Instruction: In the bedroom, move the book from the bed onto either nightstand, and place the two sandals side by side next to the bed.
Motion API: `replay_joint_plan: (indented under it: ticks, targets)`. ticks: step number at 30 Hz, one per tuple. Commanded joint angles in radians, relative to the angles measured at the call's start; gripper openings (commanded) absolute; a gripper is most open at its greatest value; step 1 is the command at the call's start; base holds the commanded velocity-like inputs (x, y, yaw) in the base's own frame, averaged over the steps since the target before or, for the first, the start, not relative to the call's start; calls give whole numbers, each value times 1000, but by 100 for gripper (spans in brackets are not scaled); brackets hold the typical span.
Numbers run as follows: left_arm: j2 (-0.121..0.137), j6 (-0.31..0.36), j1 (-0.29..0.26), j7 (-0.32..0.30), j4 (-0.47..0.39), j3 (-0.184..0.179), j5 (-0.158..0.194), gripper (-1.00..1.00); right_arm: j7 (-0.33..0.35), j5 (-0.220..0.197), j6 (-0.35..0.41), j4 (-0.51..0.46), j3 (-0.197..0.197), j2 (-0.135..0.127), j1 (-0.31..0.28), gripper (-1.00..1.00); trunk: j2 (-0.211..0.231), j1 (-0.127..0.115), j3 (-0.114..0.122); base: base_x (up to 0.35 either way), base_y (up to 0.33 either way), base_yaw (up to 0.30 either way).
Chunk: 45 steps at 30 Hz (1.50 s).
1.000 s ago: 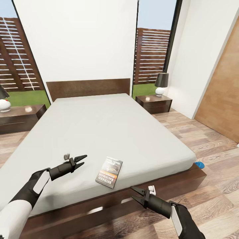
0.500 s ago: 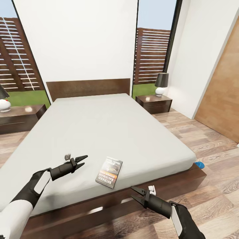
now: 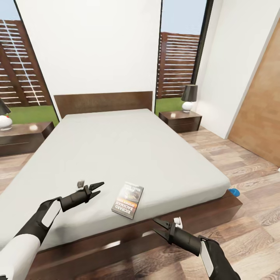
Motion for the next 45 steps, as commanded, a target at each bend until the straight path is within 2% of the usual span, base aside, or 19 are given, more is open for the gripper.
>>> replay_joint_plan:
  ticks: [1, 4, 10, 18, 35, 39, 42, 45]
  targets:
    - [0, 6, -1, -1, 0, 1, 3, 100, 3, 1, 7, 0, -3, 1, -1, 100, -8, 4, -4, 0, 0, 0]
    - [-1, 6, -1, -1, 0, 1, 3, 100, 3, 1, 7, 0, -3, 1, -1, 100, -29, 15, -13, 0, 0, 0]
    - [-1, 6, -1, -1, 0, 1, 3, 100, 3, 1, 7, 0, -3, 1, -1, 100, -29, 15, -13, 0, 0, 0]
    - [-1, 5, -1, -1, 0, 1, 3, 100, 3, 1, 7, 0, -3, 1, -1, 100, -85, 46, -39, 0, 0, 0]
    - [1, 6, -1, -9, -1, 1, 4, 100, 3, 1, 7, 1, -2, 2, -1, 100, -85, 46, -39, 0, 0, 0]
    - [1, 12, -1, -48, -15, 3, 8, 100, 3, 1, 7, 1, -1, 2, -1, 100, -85, 46, -39, 0, 0, 0]
    - [1, 15, -1, -125, -20, 6, 13, 100, 3, 1, 7, 1, -1, 2, -1, 100, -85, 46, -39, 0, 0, 0]
    - [1, 15, -1, -161, -21, 10, 35, 100, 3, 1, 7, 1, -1, 2, -1, 100, -85, 46, -39, 0, 0, 0]
